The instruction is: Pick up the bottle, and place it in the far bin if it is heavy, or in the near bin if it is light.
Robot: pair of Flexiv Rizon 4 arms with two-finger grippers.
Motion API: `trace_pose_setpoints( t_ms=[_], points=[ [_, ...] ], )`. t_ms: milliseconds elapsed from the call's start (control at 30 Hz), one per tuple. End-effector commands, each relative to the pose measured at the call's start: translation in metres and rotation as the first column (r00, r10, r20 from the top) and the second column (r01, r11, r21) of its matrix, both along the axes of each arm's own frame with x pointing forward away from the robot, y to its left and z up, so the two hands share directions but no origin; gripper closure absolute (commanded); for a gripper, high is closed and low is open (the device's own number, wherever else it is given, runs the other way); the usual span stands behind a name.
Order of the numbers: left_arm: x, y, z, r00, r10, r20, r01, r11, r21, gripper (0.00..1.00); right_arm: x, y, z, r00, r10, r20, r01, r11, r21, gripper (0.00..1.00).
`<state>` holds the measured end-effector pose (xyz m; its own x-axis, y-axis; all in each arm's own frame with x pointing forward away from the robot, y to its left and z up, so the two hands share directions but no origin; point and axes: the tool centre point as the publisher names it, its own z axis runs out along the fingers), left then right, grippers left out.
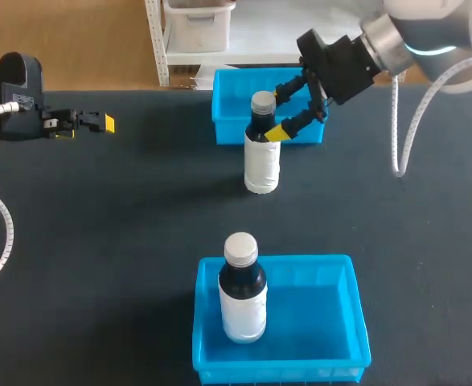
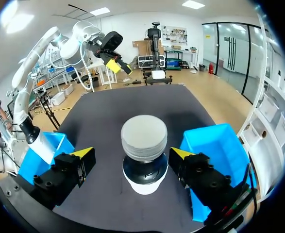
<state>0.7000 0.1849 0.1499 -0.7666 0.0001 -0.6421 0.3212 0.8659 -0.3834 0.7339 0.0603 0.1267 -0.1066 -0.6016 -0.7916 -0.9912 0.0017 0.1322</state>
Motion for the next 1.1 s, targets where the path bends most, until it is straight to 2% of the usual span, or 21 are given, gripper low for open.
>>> trace_pose_setpoints(
  t_ms=[33, 433, 467, 600, 633, 733, 833, 1100],
  points=[
    [0.0000, 0.0000, 0.0000, 1.000, 0.000, 0.000, 0.000, 1.000, 0.000, 0.00, 0.0083, 0.0070, -0.0043, 1.000, 0.001, -0.010, -0.001, 1.000, 0.004, 0.00],
    [0.0000, 0.0000, 0.0000, 1.000, 0.000, 0.000, 0.000, 1.000, 0.000, 0.00, 0.0131, 0.0142, -0.0123, 1.000, -0.006, -0.024, 0.007, 1.000, 0.006, 0.00],
    [0.0000, 0.0000, 0.0000, 1.000, 0.000, 0.000, 0.000, 1.000, 0.000, 0.00, 0.0132, 0.0146, -0.0126, 1.000, -0.007, -0.025, 0.007, 1.000, 0.007, 0.06],
    [0.0000, 0.0000, 0.0000, 1.000, 0.000, 0.000, 0.000, 1.000, 0.000, 0.00, 0.0135, 0.0157, -0.0131, 1.000, -0.007, -0.028, 0.008, 1.000, 0.010, 0.17],
    [0.0000, 0.0000, 0.0000, 1.000, 0.000, 0.000, 0.000, 1.000, 0.000, 0.00, 0.0136, 0.0158, -0.0131, 1.000, -0.008, -0.029, 0.008, 1.000, 0.011, 0.29],
    [0.0000, 0.0000, 0.0000, 1.000, 0.000, 0.000, 0.000, 1.000, 0.000, 0.00, 0.0135, 0.0157, -0.0129, 1.000, -0.010, -0.028, 0.010, 1.000, 0.012, 0.44],
    [0.0000, 0.0000, 0.0000, 1.000, 0.000, 0.000, 0.000, 1.000, 0.000, 0.00, 0.0134, 0.0155, -0.0129, 1.000, -0.010, -0.027, 0.010, 1.000, 0.011, 0.50],
    [0.0000, 0.0000, 0.0000, 1.000, 0.000, 0.000, 0.000, 1.000, 0.000, 0.00, 0.0090, 0.0131, -0.0084, 1.000, -0.011, -0.022, 0.011, 1.000, 0.013, 0.58]
  ],
)
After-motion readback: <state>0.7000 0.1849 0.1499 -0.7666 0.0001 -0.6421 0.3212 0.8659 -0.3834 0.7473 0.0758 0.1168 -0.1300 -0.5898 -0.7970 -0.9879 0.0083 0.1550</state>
